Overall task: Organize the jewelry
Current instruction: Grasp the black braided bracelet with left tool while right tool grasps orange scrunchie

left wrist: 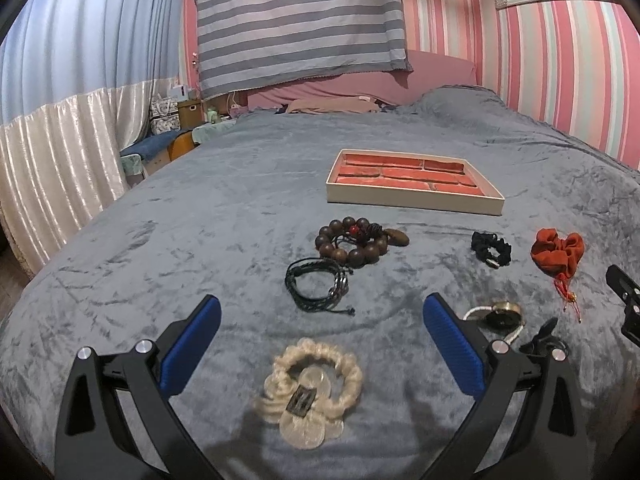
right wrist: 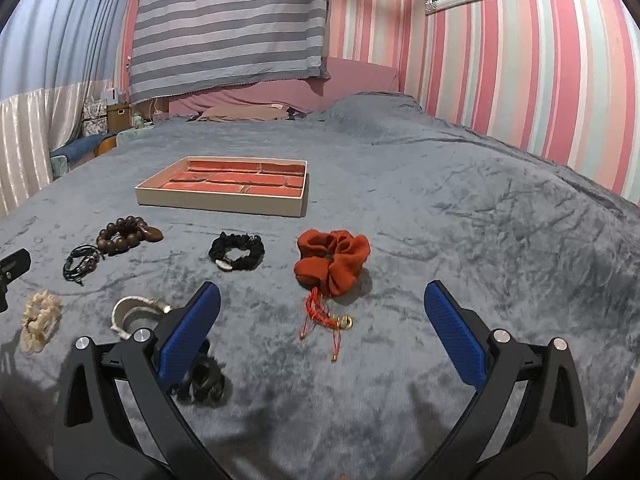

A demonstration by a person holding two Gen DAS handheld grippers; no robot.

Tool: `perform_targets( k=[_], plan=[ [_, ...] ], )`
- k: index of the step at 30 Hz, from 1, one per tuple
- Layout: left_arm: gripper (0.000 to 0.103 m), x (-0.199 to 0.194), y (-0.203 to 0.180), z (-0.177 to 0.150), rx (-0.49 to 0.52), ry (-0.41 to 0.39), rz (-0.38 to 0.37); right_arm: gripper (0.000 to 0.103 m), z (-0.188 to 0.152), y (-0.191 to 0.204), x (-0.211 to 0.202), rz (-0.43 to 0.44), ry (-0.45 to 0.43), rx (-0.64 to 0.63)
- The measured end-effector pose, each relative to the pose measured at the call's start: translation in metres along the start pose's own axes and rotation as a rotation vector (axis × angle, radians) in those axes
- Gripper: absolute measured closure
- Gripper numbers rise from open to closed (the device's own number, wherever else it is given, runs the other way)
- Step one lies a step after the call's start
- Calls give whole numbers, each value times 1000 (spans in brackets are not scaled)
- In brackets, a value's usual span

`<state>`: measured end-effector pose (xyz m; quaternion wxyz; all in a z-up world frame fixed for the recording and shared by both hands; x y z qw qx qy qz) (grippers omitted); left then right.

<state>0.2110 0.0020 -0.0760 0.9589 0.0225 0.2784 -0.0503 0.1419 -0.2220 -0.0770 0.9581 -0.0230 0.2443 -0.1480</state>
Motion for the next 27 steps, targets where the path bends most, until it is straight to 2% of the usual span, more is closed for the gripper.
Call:
perform_targets(
  k=[7, 12, 13, 15, 23, 27],
  plan=[
    [4, 25, 0, 15, -8, 9, 9, 4, 17, -15, 32, -36, -5, 12],
    [6, 47, -2, 16, -1, 41, 0, 10, 19, -33, 60, -79, 26, 16],
    [8, 53, -4, 14, 3, 58, -6, 12, 18, -37, 67, -86, 37, 19],
    [23, 64, -7, 11, 15, 88, -9, 13, 17, -43, 78, -87, 57, 30],
    [25, 112, -4, -3, 13, 224, 2, 16, 11, -54, 117, -87, 127, 48],
    [37, 127, -2, -8, 3, 268, -8, 21, 4, -55, 135, -70, 174, 68]
  ],
)
Point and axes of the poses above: each gripper's, at about its wrist camera, not at the fingertips, and x roughly the way its jaws point, y to its left, z to its top, the point moved 8 cm from there along x, roughly the way its jaws point, and after that the axes turned 2 degrees about -x, right-handed, at the moved point
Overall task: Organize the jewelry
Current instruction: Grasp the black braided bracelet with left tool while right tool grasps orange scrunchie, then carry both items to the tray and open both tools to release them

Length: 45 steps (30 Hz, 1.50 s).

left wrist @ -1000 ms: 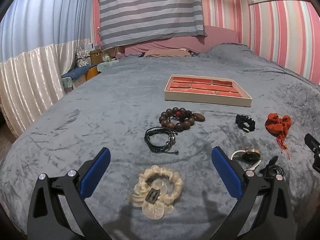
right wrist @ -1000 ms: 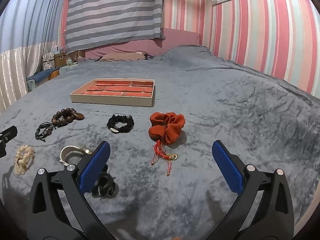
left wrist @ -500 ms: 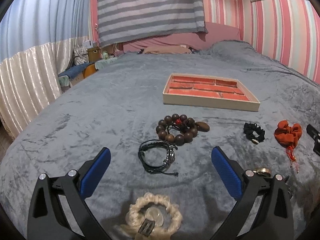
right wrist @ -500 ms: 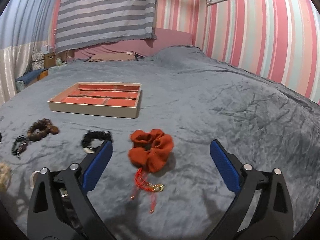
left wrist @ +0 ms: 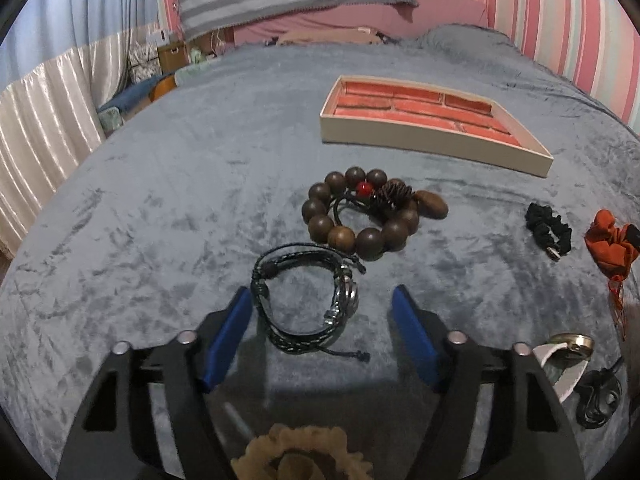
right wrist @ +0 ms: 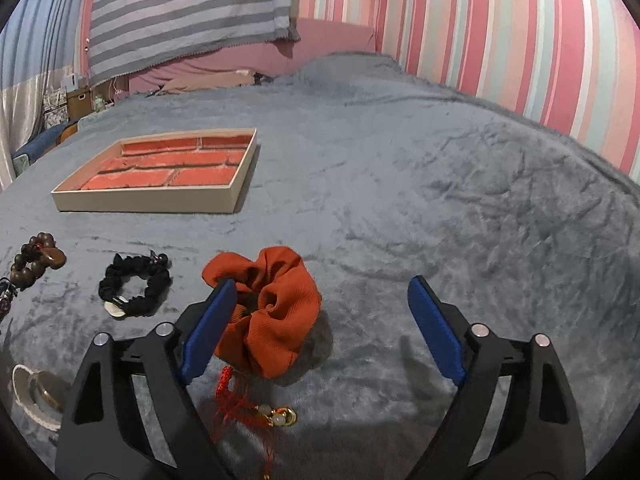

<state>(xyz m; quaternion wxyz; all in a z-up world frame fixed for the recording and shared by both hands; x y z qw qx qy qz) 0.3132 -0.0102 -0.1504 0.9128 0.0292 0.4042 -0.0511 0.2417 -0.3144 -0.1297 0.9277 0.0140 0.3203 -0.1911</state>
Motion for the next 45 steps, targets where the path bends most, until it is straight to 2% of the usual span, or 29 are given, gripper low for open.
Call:
perform_targets(
  k=[6, 10, 13, 14, 15, 16, 24, 33, 41, 45],
  plan=[
    [42, 15, 3, -1, -4, 36, 1, 32, -6, -1, 22, 9, 64, 19],
    [51, 16, 1, -2, 8, 33, 11, 45, -10, 1, 30, 24, 93, 23],
    [53, 17, 1, -1, 10, 26, 9, 56, -11, 2, 31, 36, 101, 22],
    [58, 17, 1, -1, 11, 24, 4, 61, -11, 3, 32, 41, 101, 20],
    [75, 18, -1, -1, 12, 29, -10, 63, -11, 5, 32, 44, 100, 17],
    [81, 20, -2, -2, 11, 42, -17, 68, -11, 6, 33, 49, 99, 12],
    [85, 22, 2, -2, -20, 50, -51, 76, -9, 12, 34, 64, 90, -8],
    [86, -4, 10, 4, -46, -11, -65, 79, -5, 15, 31, 77, 76, -17],
    [87, -33, 15, 33, -65, -80, -101, 80, 9, 14, 31, 70, 49, -22],
    [87, -35, 13, 51, -61, -92, -121, 81, 20, 16, 34, 55, 29, -42]
  ],
)
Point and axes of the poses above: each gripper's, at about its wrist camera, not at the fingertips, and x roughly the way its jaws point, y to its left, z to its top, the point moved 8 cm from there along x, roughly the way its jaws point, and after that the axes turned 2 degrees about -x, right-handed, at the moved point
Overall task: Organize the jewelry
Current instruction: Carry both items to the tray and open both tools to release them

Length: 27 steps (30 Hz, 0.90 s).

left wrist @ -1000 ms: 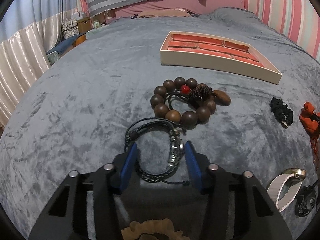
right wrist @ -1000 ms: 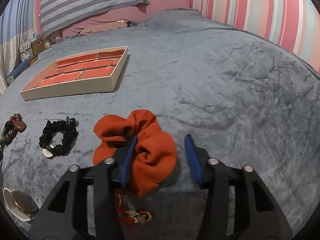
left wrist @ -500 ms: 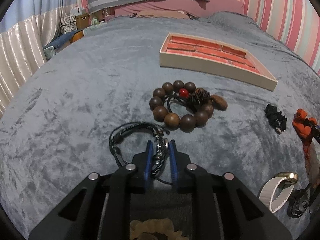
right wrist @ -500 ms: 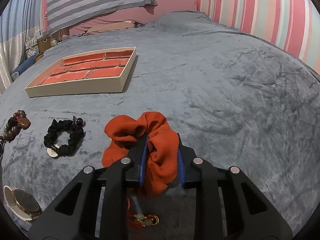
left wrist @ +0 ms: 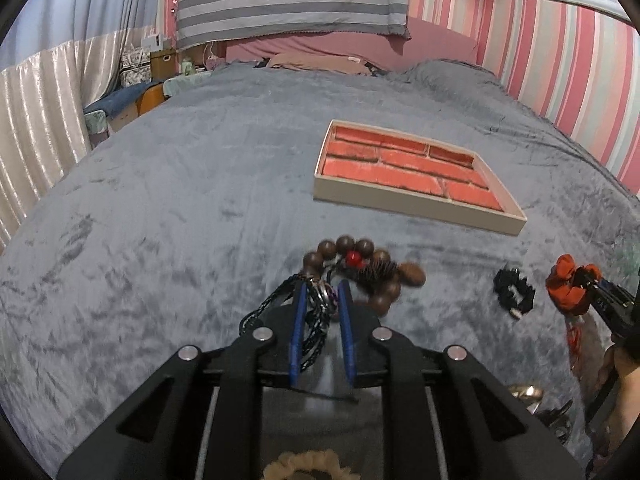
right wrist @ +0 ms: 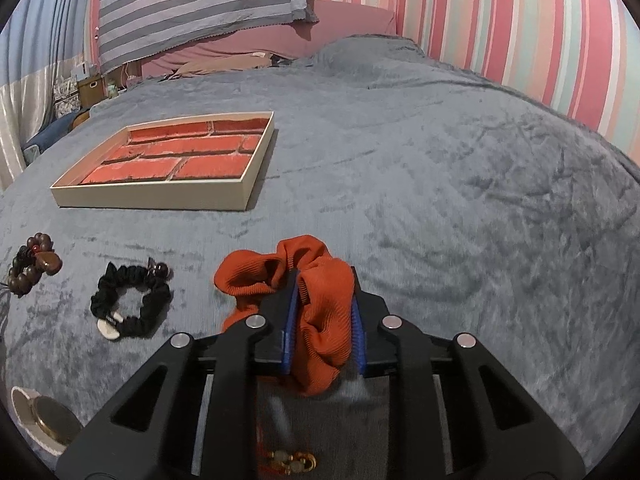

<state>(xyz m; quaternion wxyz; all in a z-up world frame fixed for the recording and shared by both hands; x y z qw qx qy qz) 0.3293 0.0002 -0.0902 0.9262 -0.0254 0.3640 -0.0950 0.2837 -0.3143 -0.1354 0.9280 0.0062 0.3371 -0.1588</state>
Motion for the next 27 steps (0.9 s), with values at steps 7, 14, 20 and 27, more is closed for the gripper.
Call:
perform_targets(
  k=[7, 14, 20, 27],
  plan=[
    [87, 11, -4, 29, 3, -2, -21, 82, 32, 1, -4, 5, -47, 8],
    [87, 24, -29, 78, 56, -50, -35, 82, 80, 20, -1, 16, -99, -10],
    [87, 60, -52, 134, 59, -58, -68, 82, 126, 44, 26, 36, -103, -6],
    [87, 136, -89, 185, 127, -16, -41, 82, 170, 82, 87, 55, -68, -9]
  ],
)
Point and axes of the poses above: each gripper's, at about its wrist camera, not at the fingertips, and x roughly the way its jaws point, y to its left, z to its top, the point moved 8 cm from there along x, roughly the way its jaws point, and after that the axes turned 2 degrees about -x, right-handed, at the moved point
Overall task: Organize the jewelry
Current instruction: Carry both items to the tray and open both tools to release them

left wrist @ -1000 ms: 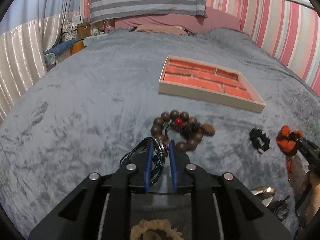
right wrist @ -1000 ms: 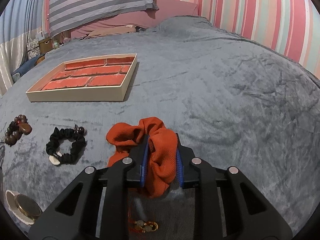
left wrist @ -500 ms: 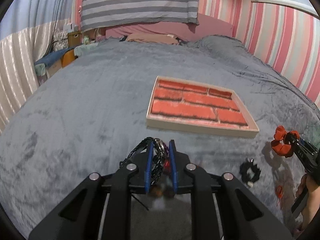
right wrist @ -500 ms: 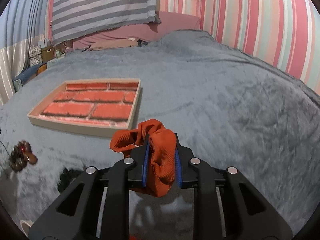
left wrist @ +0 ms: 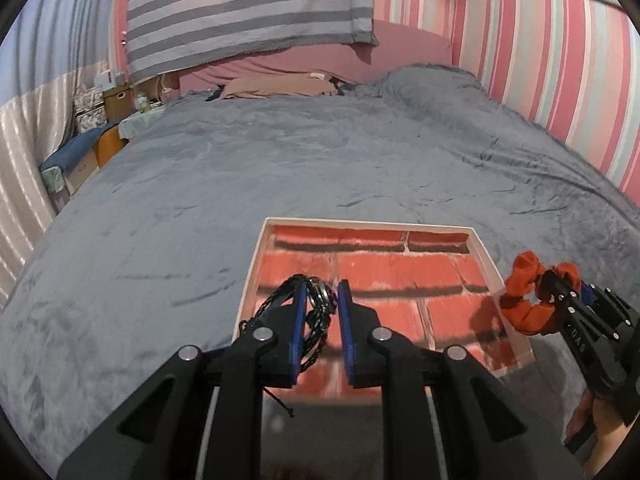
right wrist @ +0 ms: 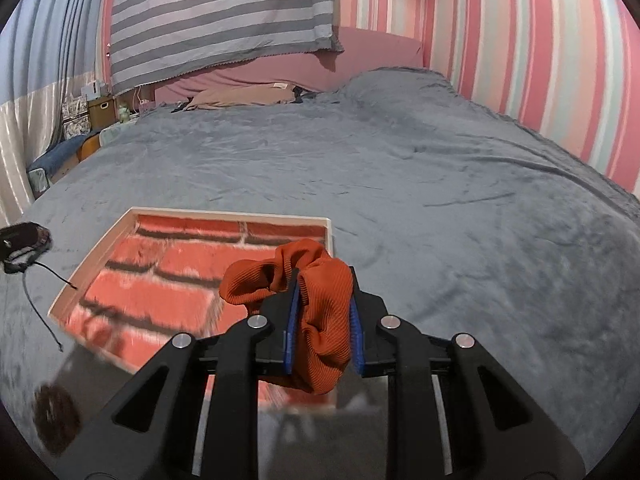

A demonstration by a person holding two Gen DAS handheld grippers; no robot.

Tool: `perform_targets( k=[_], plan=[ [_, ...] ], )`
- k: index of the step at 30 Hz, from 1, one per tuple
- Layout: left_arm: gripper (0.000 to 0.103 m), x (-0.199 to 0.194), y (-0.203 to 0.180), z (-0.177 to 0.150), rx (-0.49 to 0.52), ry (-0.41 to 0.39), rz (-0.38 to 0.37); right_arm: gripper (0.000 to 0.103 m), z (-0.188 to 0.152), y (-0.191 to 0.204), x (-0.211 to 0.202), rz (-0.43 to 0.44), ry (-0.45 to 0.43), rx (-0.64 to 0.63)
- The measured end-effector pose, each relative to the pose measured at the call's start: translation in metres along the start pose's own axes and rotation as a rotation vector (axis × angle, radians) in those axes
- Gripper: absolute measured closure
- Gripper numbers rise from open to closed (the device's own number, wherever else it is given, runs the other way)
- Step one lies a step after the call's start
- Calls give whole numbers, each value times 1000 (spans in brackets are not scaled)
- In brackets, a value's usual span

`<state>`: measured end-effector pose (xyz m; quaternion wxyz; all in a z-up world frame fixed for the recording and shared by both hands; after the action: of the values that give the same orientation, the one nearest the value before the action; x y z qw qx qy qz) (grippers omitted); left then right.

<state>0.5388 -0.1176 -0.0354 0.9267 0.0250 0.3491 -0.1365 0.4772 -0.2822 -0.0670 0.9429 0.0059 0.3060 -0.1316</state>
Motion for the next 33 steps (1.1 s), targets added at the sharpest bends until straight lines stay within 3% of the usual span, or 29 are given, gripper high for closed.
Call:
perform_targets(
  k=[10, 18, 21, 31, 32, 33],
  plan=[
    [87, 105, -11, 19, 9, 61, 14, 82, 16, 24, 108, -4, 107, 46],
    [87, 164, 1, 9, 9, 151, 45, 82, 12, 32, 150, -13, 249, 22],
    [87, 172, 3, 7, -21, 191, 10, 82, 12, 34, 158, -29, 284, 10],
    [85, 176, 3, 1, 16, 234, 68, 71, 6, 40, 168, -24, 343, -21],
    [78, 177, 5, 0, 11, 239, 71, 67, 6, 40, 168, -22, 346, -16],
    [62, 177, 8, -1, 2, 244, 79, 65, 5, 40, 168, -16, 349, -12]
  ],
)
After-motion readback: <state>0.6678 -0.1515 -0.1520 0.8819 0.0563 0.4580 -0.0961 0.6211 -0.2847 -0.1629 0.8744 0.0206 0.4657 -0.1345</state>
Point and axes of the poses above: each gripper's, at about its wrist camera, not at the fingertips, and x roughly the way its jaws point, y to its left, z to its top, the point moved 8 cm from there along x, roughly the way its jaws point, and after that the axes turned 2 degrees about -x, right-handed, at the moved point
